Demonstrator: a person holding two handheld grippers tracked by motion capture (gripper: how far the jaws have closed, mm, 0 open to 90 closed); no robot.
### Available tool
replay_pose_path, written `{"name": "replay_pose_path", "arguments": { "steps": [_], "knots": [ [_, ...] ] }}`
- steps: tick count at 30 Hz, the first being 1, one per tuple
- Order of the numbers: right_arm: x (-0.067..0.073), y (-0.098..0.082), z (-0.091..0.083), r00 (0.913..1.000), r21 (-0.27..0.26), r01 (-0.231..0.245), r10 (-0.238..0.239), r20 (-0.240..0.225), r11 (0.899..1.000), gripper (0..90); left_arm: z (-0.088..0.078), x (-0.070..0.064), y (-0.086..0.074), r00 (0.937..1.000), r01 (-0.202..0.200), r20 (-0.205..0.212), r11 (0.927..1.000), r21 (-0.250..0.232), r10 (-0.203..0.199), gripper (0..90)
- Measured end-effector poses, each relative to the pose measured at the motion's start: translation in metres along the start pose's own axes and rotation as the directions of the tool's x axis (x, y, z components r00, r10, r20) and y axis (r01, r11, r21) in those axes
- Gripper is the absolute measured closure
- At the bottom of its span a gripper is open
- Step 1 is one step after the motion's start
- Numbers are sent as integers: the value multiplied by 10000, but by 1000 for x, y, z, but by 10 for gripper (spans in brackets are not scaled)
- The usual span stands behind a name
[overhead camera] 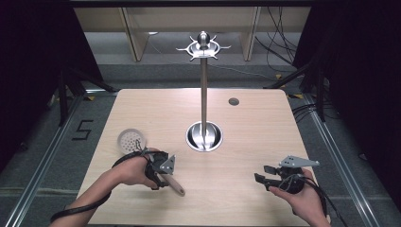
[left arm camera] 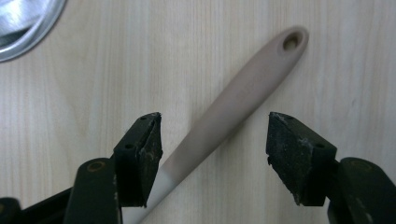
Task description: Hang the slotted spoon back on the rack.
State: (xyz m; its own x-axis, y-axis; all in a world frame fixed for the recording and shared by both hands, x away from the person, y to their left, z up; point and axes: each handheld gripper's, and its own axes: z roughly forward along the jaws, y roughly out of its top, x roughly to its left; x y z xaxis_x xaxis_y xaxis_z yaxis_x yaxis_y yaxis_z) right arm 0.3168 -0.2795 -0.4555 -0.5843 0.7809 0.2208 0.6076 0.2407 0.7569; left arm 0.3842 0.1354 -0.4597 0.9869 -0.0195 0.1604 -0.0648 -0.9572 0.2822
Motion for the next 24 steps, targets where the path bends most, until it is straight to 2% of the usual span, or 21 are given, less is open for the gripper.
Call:
{"name": "replay_pose_path", "arguments": {
  "steps": [2, 4, 5, 6, 7, 8, 9, 10, 11, 12, 14, 15, 16, 19, 20, 21, 22, 23, 24],
  "knots": [
    [-2, 1, 1, 9994, -44, 334, -334, -12, 9994, 454, 1, 2, 0, 9998, -165, 65, 9999, 42, 164, 352],
    [-1, 1, 0, 9992, -20, 374, -373, 174, 9993, 454, 4, 3, 0, 9993, -200, 303, 9998, 35, 199, 345],
    [1, 1, 0, 9999, 133, 152, -153, 71, 9998, 454, 5, 4, 1, 9986, -408, 345, 9991, 60, 406, 339],
    [1, 1, 0, 9999, 138, 158, -159, 56, 9998, 454, 7, 5, 1, 9977, -454, 505, 9988, 176, 445, 330],
    [1, 1, 0, 9999, 139, 165, -166, 46, 9998, 454, 9, 5, 1, 9974, -474, 549, 9987, 179, 464, 327],
    [1, 1, 0, 9999, 145, 164, -165, 50, 9998, 454, 12, 4, 1, 9978, -204, 633, 9998, -12, 204, 326],
    [1, 1, 0, 9999, 153, 138, -139, 65, 9998, 454, 11, 7, 2, 9959, -660, 652, 9971, 379, 635, 322],
    [-2, 1, 0, 9990, 91, 414, -416, 173, 9991, 454, 13, 7, 2, 9954, -664, 715, 9970, 394, 635, 322],
    [-2, 1, 0, 9991, 87, 392, -393, 139, 9992, 454, 16, 5, 2, 9959, -342, 838, 9993, 153, 329, 322],
    [-2, 1, 0, 9991, 75, 387, -388, 138, 9992, 454, 16, 8, 4, 9939, -772, 824, 9959, 465, 732, 325],
    [-2, 0, 1, 9993, -19, 365, -365, 117, 9993, 454, 19, 7, 5, 9928, -718, 991, 9964, 444, 671, 336],
    [-2, 1, 0, 9992, 69, 393, -394, 116, 9992, 454, 21, 6, 6, 9932, -552, 1043, 9980, 323, 515, 343],
    [-2, 1, 0, 9992, 74, 394, -395, 115, 9992, 454, 21, 8, 7, 9907, -864, 1102, 9947, 563, 798, 349],
    [-2, 1, 0, 9991, 101, 399, -400, 125, 9992, 453, 23, 9, 7, 9879, -886, 1339, 9937, 682, 789, 358],
    [-2, 1, 0, 9990, 110, 406, -407, 155, 9991, 454, 25, 8, 6, 9889, -516, 1417, 9974, 513, 439, 362],
    [-1, 1, 0, 9990, 121, 421, -422, 158, 9990, 453, 25, 11, 6, 9872, -820, 1432, 9935, 792, 701, 368],
    [-1, 0, 0, 9989, 116, 443, -445, 151, 9989, 453, 27, 10, 6, 9883, -588, 1445, 9959, 683, 485, 369],
    [0, 0, 0, 9998, 182, 179, -180, 51, 9997, 453, 26, 13, 6, 9864, -896, 1460, 9916, 930, 754, 372],
    [1, 0, 0, 9999, 191, 157, -158, 50, 9997, 453, 26, 13, 5, 9864, -854, 1482, 9919, 937, 709, 372]
  ]
}}
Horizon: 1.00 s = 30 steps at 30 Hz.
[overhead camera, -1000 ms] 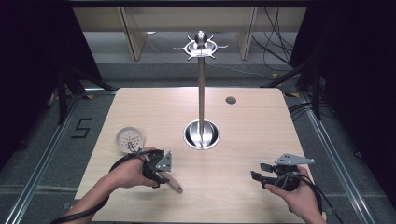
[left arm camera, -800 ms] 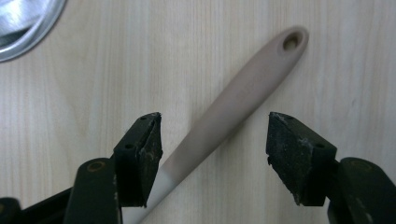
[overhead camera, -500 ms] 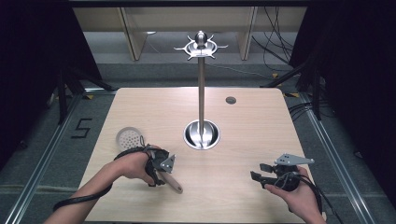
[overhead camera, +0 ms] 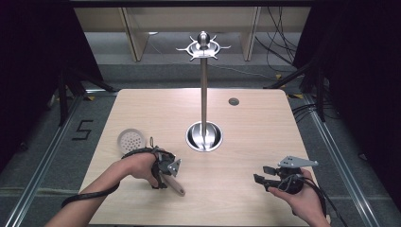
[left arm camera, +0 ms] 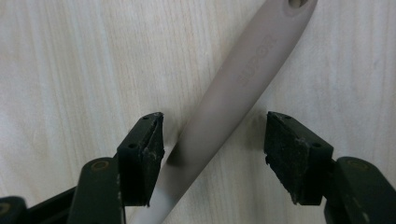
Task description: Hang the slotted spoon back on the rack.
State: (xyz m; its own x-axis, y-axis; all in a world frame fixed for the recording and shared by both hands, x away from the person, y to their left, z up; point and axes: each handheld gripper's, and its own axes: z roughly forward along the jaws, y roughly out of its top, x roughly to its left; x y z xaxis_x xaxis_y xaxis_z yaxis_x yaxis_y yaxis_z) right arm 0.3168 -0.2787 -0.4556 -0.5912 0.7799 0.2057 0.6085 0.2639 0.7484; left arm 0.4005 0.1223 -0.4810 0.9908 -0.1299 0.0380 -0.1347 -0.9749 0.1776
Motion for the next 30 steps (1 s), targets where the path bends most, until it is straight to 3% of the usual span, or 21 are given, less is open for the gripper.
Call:
{"name": "replay_pose_path", "arguments": {
  "steps": [2, 3, 4, 5, 6, 7, 8, 9, 10, 11, 13, 14, 20, 25, 30],
  "knots": [
    [0, 0, 0, 10000, 25, -51, 51, -24, 10000, 453, 1, 1, -1, 10000, -12, 35, 10000, 74, 11, 375],
    [0, 0, 0, 10000, 21, 4, -4, 13, 10000, 453, 3, 0, -1, 9996, 264, 107, 9996, -134, -263, 376],
    [0, 0, 0, 10000, 25, 15, -15, 8, 10000, 453, 2, 1, -1, 9996, 251, 104, 9996, -121, -249, 375],
    [0, 0, 0, 10000, 7, 17, -17, -13, 10000, 453, 1, 3, -1, 10000, -24, 54, 9999, 134, 23, 381],
    [-2, 0, 0, 9994, -45, 313, -313, 118, 9995, 453, 2, 2, -2, 9996, 252, 117, 9997, -59, -252, 387],
    [0, 0, 0, 10000, 35, 20, -20, 5, 10000, 452, 2, 2, -3, 9995, 290, 132, 9996, -51, -290, 390],
    [0, 0, 0, 10000, 53, -65, 65, -71, 10000, 452, 1, 4, -3, 9998, 146, 94, 9998, 139, -147, 393],
    [-2, 0, 2, 9997, -76, 209, -209, -82, 9998, 452, 0, 6, -4, 10000, -20, 64, 9994, 351, 17, 399],
    [-2, 0, 2, 9997, -76, 209, -209, -82, 9998, 452, 1, 5, -5, 9994, 310, 123, 9994, 146, -312, 399],
    [-2, 0, 1, 9997, -52, 237, -237, -48, 9997, 452, 0, 8, -6, 9999, -2, 105, 9989, 461, -3, 403],
    [-2, 0, 1, 9996, 12, 264, -264, 29, 9997, 451, 0, 9, -8, 9996, 212, 185, 9989, 409, -219, 405],
    [-2, 0, 1, 9997, 23, 248, -248, 22, 9997, 451, -1, 11, -8, 9998, 64, 186, 9983, 573, -75, 410],
    [-2, 0, 1, 9997, 89, 233, -233, -24, 9997, 448, -1, 15, -9, 9996, 17, 273, 9973, 741, -37, 454],
    [-2, -1, 2, 9996, -6, 292, -292, -7, 9996, 447, -2, 20, -8, 9986, 193, 471, 9956, 917, -237, 543],
    [-1, -1, 2, 9995, 30, 309, -309, -13, 9995, 447, -2, 19, -3, 9989, -252, 418, 9912, 1302, 199, 571]
  ]
}}
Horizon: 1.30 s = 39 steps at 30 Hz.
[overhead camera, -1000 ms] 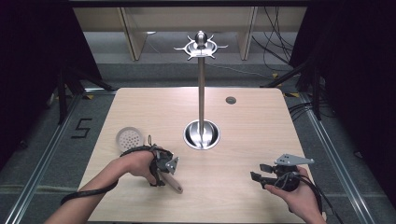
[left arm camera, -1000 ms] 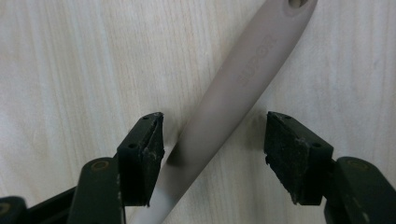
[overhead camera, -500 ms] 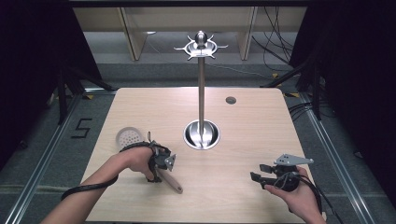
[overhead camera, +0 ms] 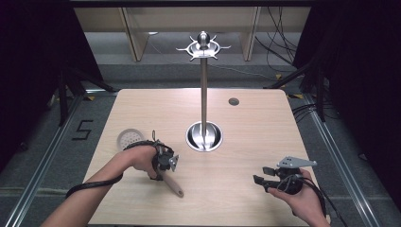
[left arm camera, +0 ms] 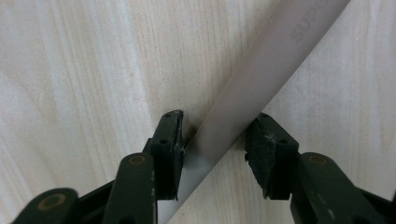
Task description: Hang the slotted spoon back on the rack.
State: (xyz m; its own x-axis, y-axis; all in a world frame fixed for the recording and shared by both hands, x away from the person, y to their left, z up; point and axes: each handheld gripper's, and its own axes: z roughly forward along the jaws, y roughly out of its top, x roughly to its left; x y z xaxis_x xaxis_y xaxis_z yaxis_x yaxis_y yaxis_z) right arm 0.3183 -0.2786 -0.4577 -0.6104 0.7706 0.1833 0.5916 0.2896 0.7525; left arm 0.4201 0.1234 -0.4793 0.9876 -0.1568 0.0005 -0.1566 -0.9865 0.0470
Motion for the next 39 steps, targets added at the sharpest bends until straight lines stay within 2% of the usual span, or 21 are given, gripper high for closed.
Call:
{"name": "replay_pose_path", "arguments": {
  "steps": [4, 9, 11, 16, 18, 19, 20, 21, 22, 24, 25, 26, 27, 28, 30, 31, 33, 34, 35, 38, 39],
  "knots": [
    [0, 0, 0, 10000, 6, 22, -22, -10, 10000, 446, -1, 0, 4, 9993, -304, -201, 9989, 355, 311, 599],
    [0, 0, 0, 10000, 5, 22, -22, -16, 10000, 447, -3, -1, 7, 9979, 312, -558, 9991, -285, -328, 726],
    [0, 0, 0, 10000, 3, 26, -26, -29, 10000, 447, -5, 1, 6, 9946, 858, -528, 9939, -692, -895, 735],
    [0, 0, 0, 10000, 13, 39, -39, 26, 10000, 446, -13, -1, 0, 9878, 1189, -858, 9855, -1208, -1296, 737],
    [0, 0, 0, 10000, 5, 52, -52, 19, 10000, 446, -19, -2, -3, 9824, 1420, -991, 9776, -1554, -1585, 738],
    [3, 0, 0, 9995, 66, -285, 285, -98, 9996, 446, -22, -2, -5, 9786, 1516, -1121, 9728, -1753, -1727, 738],
    [1, 0, 0, 10000, -9, 40, -40, 35, 10000, 446, -25, -3, -7, 9753, 1613, -1198, 9687, -1886, -1858, 738],
    [2, 0, 0, 9996, 44, -255, 255, -93, 9997, 446, -29, -4, -8, 9716, 1695, -1290, 9641, -2043, -1982, 738],
    [2, 0, 0, 9996, 35, -265, 265, -89, 9996, 446, -32, -5, -10, 9676, 1778, -1390, 9597, -2178, -2108, 738],
    [0, 0, 0, 10000, -33, 23, -23, 14, 10000, 447, -38, -7, -14, 9576, 1960, -1614, 9504, -2416, -2385, 739],
    [0, 0, 0, 10000, -48, 16, -16, 17, 10000, 446, -41, -8, -16, 9526, 2037, -1715, 9456, -2538, -2512, 739],
    [3, 0, 0, 9995, 20, -314, 314, -105, 9995, 447, -43, -8, -17, 9506, 2011, -1809, 9444, -2601, -2522, 739],
    [2, 0, 0, 9998, -41, -202, 202, -47, 9998, 446, -46, -10, -20, 9436, 2161, -1873, 9365, -2763, -2730, 739],
    [0, 0, 0, 10000, -72, 2, -2, 11, 10000, 446, -48, -11, -21, 9410, 2144, -1972, 9351, -2821, -2752, 739],
    [1, 0, 0, 10000, -74, 0, 0, 16, 10000, 447, -54, -14, -26, 9299, 2262, -2133, 9233, -3104, -2995, 739],
    [2, 0, 1, 9996, -94, -252, 251, -122, 9996, 446, -56, -15, -27, 9267, 2300, -2161, 9188, -3208, -3075, 739],
    [3, 0, 1, 9993, -82, -349, 348, -155, 9994, 446, -61, -18, -32, 9166, 2378, -2277, 9061, -3500, -3286, 739],
    [3, 0, 0, 9996, 24, -277, 277, -18, 9996, 446, -63, -21, -35, 9011, 2635, -2388, 8944, -3614, -3620, 739],
    [3, 0, 0, 9996, 14, -282, 283, -71, 9996, 446, -65, -22, -38, 8968, 2686, -2383, 8868, -3761, -3727, 740],
    [3, 0, 0, 9996, 3, -288, 288, -77, 9996, 447, -70, -22, -45, 8935, 2615, -2342, 8679, -4224, -3832, 739],
    [3, 0, 0, 9996, 4, -288, 288, -70, 9996, 446, -71, -24, -47, 8803, 2800, -2312, 8471, -4517, -4143, 739]
  ]
}}
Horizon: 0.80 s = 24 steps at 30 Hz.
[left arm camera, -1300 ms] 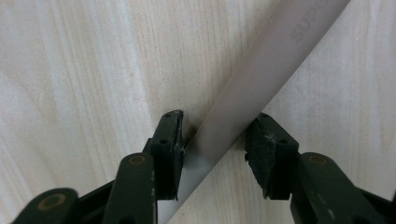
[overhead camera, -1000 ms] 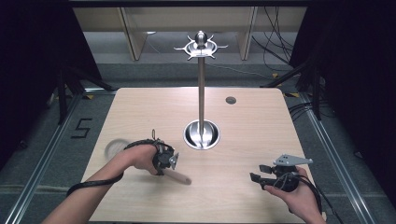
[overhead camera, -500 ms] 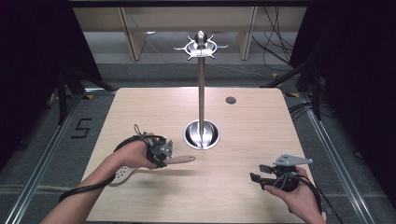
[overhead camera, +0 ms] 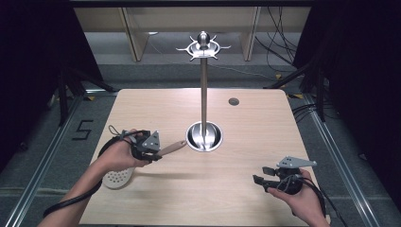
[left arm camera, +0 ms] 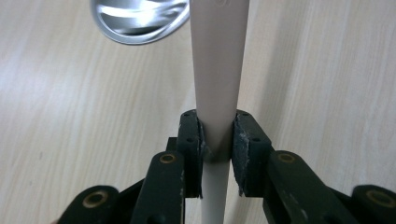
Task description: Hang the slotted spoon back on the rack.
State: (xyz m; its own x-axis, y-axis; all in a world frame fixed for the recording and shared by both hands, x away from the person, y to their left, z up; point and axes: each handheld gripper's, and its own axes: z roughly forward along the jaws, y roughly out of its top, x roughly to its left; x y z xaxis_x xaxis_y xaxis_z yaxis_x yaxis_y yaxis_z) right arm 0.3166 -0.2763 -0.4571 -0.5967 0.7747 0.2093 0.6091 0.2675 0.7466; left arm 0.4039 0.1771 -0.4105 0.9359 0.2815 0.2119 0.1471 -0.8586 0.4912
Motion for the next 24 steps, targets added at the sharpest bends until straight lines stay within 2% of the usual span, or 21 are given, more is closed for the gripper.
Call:
{"name": "replay_pose_path", "arguments": {
  "steps": [3, 4, 5, 8, 11, 13, 16, 18, 20, 21, 22, 23, 24],
  "knots": [
    [0, 0, 0, 10000, 4, -4, 4, 4, 10000, 446, -9, 1, -5, 9982, 452, -372, 9985, -302, -463, 739],
    [0, 0, 0, 10000, 3, -3, 3, 4, 10000, 446, -13, 3, -6, 9983, 384, -440, 9990, -244, -394, 740],
    [0, 0, 0, 10000, 6, -8, 8, 0, 10000, 446, -14, 2, -8, 9967, 604, -512, 9969, -502, -630, 739],
    [0, 0, 0, 10000, 9, -11, 11, -1, 10000, 446, -22, 2, -12, 9922, 904, -767, 9910, -989, -982, 740],
    [0, 0, 0, 10000, 6, -19, 19, 3, 10000, 446, -29, 1, -16, 9840, 1301, -1000, 9781, -1625, -1475, 739],
    [0, 0, 0, 10000, 1, -22, 22, -1, 10000, 447, -34, 1, -19, 9792, 1417, -1166, 9708, -1935, -1662, 739],
    [0, 0, 0, 10000, -1, -12, 12, 7, 10000, 447, -41, -2, -22, 9681, 1701, -1391, 9544, -2453, -2083, 740],
    [0, 0, -1, 10000, 105, 25, -25, 24, 9999, 446, -43, -5, -24, 9580, 2006, -1407, 9346, -2937, -2499, 740],
    [0, 0, -1, 10000, 113, 19, -20, 29, 9999, 446, -47, -7, -26, 9466, 2273, -1503, 9213, -3157, -2850, 740],
    [1, 0, 0, 10000, 54, -7, 7, -26, 10000, 446, -48, -8, -26, 9423, 2321, -1553, 9129, -3358, -2967, 740],
    [-1, 1, 0, 9998, 47, 197, -197, 39, 9998, 446, -48, -8, -27, 9396, 2381, -1528, 9056, -3511, -3063, 740],
    [0, 1, 0, 9999, 117, 96, -96, -35, 9999, 446, -49, -9, -27, 9379, 2352, -1605, 9039, -3573, -3075, 740],
    [0, 1, 0, 10000, 121, 86, -85, -33, 9999, 446, -49, -10, -28, 9336, 2442, -1616, 8978, -3664, -3199, 740]
  ]
}}
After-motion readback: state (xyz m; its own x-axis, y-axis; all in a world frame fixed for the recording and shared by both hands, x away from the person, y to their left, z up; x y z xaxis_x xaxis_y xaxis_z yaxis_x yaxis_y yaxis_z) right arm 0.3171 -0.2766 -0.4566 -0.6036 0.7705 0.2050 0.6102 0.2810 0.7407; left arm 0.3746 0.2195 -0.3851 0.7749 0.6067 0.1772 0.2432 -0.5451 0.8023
